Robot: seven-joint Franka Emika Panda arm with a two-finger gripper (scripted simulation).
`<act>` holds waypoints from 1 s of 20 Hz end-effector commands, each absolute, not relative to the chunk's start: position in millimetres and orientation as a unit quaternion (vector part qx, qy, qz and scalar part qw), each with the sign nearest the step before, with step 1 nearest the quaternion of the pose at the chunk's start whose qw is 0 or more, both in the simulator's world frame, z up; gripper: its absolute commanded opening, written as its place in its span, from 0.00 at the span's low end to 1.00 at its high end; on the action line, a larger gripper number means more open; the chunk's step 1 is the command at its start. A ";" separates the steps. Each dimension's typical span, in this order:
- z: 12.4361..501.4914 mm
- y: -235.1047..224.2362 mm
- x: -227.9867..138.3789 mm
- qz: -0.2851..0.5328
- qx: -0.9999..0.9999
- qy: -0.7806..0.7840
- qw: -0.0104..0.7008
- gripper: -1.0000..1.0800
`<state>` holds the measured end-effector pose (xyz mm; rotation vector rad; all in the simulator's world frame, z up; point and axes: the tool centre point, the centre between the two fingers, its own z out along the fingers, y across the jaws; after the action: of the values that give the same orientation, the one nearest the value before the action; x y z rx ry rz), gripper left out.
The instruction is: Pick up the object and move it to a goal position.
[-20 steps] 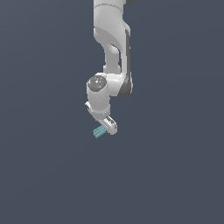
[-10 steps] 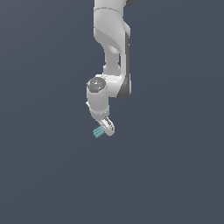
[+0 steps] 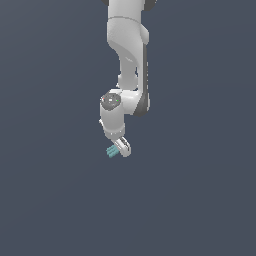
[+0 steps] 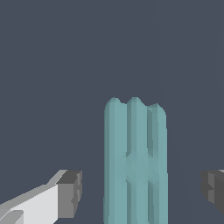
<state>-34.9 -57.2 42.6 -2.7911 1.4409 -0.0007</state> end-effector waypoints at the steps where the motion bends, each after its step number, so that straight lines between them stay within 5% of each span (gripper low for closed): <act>1: 29.6 -57.3 -35.8 0.000 -0.888 0.459 0.000 0.96; 9: 10.8 -57.2 -35.1 0.000 -0.888 0.460 0.000 0.96; 10: 10.8 -57.2 -35.1 0.000 -0.888 0.460 0.000 0.00; 20: 11.5 -58.3 -34.9 0.000 -0.888 0.461 0.000 0.00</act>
<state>-34.9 -58.4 11.6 -2.7881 1.4477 -0.0013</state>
